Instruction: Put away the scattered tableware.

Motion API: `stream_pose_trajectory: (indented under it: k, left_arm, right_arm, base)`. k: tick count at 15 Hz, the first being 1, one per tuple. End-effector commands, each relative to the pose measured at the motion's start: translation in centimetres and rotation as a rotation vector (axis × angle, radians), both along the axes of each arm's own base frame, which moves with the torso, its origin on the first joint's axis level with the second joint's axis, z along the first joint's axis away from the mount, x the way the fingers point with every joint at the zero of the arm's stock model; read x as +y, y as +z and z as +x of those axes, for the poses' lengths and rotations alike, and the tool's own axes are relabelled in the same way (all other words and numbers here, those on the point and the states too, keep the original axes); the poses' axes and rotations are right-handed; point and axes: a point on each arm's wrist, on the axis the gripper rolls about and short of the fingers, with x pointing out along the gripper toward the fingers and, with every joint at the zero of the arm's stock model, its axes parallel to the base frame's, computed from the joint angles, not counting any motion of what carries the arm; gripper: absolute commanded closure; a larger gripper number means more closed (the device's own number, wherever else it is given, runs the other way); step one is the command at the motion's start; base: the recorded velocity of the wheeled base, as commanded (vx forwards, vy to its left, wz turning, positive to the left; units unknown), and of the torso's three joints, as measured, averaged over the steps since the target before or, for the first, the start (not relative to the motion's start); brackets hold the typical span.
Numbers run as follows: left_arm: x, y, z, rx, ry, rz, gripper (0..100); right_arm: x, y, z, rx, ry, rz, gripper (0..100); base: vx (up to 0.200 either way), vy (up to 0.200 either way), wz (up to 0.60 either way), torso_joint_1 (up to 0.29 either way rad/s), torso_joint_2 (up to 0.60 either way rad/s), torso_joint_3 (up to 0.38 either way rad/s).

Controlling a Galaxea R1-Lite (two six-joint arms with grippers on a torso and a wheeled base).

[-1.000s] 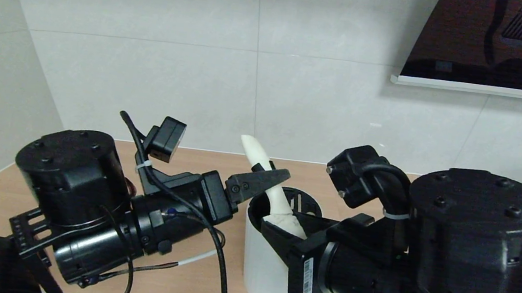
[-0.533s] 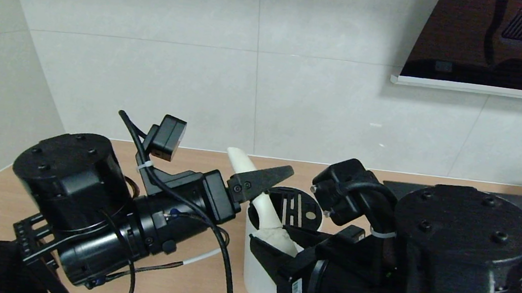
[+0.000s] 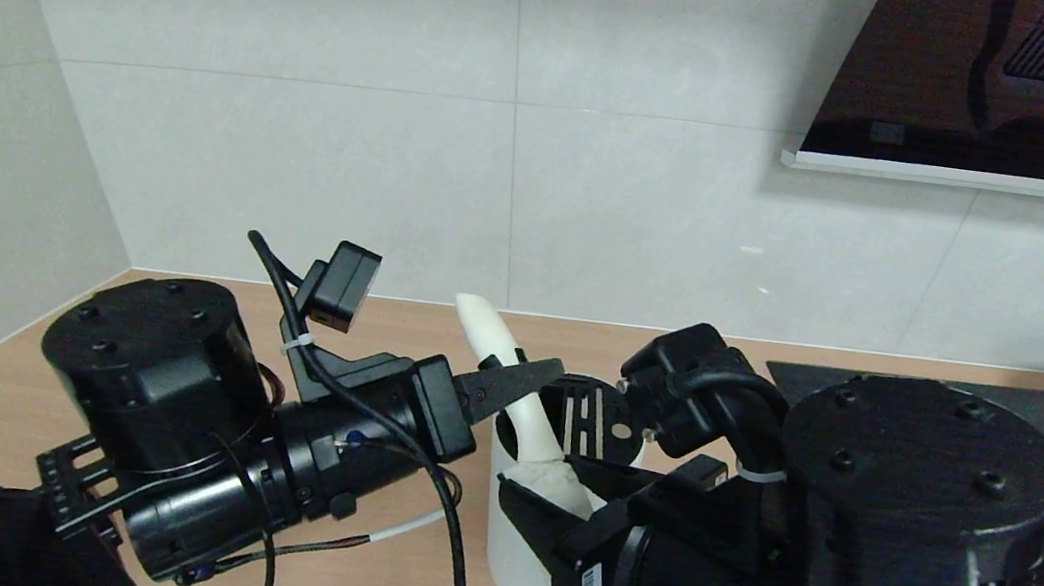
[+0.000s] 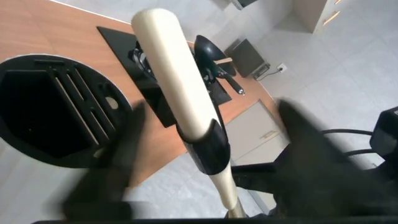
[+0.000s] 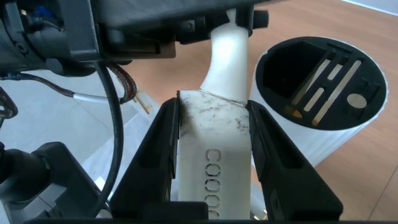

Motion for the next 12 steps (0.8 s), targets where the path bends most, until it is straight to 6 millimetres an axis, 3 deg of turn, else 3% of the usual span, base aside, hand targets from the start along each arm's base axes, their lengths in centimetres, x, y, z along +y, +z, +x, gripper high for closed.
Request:
stream_pose_trajectory:
  k: [1,12]
  left_arm:
    - [0.03,0.15,-0.04,-0.005,0.001,-0.005,100]
    - [0.0,0.25,0.06,-0.008,0.016,-0.01,100]
  right_arm:
    - [0.01,0.0,-0.01,0.0,0.0,0.0,100]
    - [-0.28,0.32,0.17,-0.007,-0.016,0.009,100]
  base:
    - [0.0,0.0,0.0,0.0,0.0,0.0]
    - [0.0,0.0,0.0,0.0,0.0,0.0]
